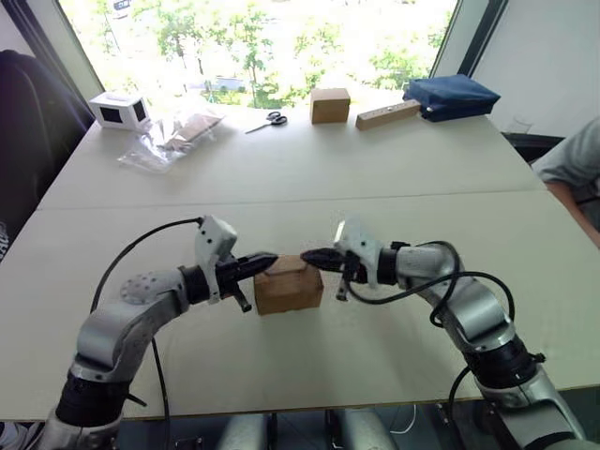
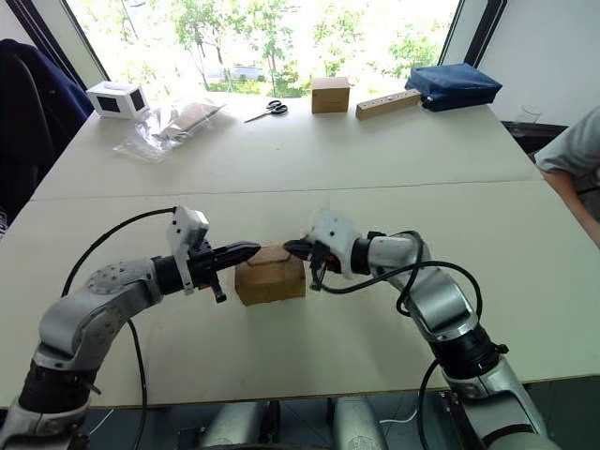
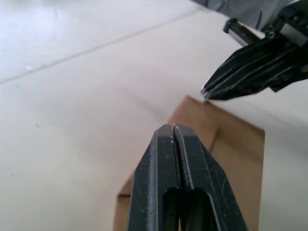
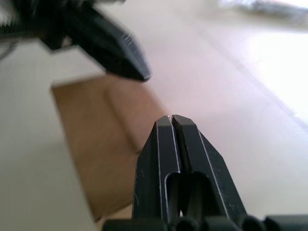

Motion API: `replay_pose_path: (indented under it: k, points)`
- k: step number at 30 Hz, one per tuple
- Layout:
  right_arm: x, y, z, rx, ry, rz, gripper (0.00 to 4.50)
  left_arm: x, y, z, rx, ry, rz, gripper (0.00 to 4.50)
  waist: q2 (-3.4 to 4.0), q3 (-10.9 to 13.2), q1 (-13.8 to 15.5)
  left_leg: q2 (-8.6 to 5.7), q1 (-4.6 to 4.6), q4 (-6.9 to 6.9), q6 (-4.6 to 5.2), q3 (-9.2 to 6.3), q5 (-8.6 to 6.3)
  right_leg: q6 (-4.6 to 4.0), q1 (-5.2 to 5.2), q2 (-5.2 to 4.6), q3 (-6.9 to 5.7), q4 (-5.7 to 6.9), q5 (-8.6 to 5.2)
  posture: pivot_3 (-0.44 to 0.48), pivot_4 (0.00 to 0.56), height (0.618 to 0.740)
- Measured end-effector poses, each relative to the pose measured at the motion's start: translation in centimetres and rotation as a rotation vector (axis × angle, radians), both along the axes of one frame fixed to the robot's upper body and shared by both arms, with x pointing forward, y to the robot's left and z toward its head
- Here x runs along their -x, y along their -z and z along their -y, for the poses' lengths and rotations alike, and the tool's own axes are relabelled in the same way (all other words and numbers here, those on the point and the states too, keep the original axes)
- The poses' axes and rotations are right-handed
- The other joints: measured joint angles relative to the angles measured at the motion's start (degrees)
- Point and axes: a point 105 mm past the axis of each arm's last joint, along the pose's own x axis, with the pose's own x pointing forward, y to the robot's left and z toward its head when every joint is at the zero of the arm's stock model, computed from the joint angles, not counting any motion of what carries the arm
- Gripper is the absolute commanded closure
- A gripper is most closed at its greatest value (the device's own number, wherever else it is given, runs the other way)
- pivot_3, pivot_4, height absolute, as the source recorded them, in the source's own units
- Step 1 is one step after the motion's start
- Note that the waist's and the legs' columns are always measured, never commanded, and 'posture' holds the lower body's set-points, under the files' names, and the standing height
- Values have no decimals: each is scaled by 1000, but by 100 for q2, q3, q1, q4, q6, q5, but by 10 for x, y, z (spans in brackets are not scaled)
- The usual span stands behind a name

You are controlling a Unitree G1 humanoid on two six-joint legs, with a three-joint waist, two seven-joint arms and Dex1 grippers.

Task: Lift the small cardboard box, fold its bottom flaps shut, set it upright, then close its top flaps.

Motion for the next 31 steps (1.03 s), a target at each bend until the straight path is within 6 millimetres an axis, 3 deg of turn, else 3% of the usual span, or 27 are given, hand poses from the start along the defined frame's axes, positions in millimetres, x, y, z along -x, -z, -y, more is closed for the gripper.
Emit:
replay_pose_path:
  k: [4,8,13,18,22,31]
  points:
    - [7,-20,27,-124,61,-61,4500,4,-9,-35,33,-85,-52,4481,0,0,-9,0,0,-3,7,0,-5,0,0,0,0,-2,0,0,150,740]
    - [24,-6,57,-124,126,-188,4500,26,17,-65,-65,-139,-175,4481,3,1,-1,-1,1,-7,14,3,-9,0,4,-6,1,-10,0,0,150,740]
    - [46,18,78,-49,162,-298,4500,56,40,-69,-122,-61,-270,4481,4,1,39,1,10,-6,14,2,-9,-4,17,-9,1,-13,-2,0,150,740]
    - [64,41,99,9,206,-390,4500,72,50,-71,-126,-12,-311,4481,7,0,88,2,11,-7,15,4,-9,-5,17,-9,2,-15,-3,0,150,740]
    - [67,43,102,18,203,-384,4500,83,58,-71,-147,16,-338,4481,7,0,105,3,12,-7,15,4,-9,-5,18,-9,2,-15,-3,0,150,740]
    - [75,55,103,52,193,-403,4500,85,59,-69,-133,20,-347,4481,7,0,135,3,11,-6,16,4,-10,-4,20,-9,1,-18,-3,0,150,740]
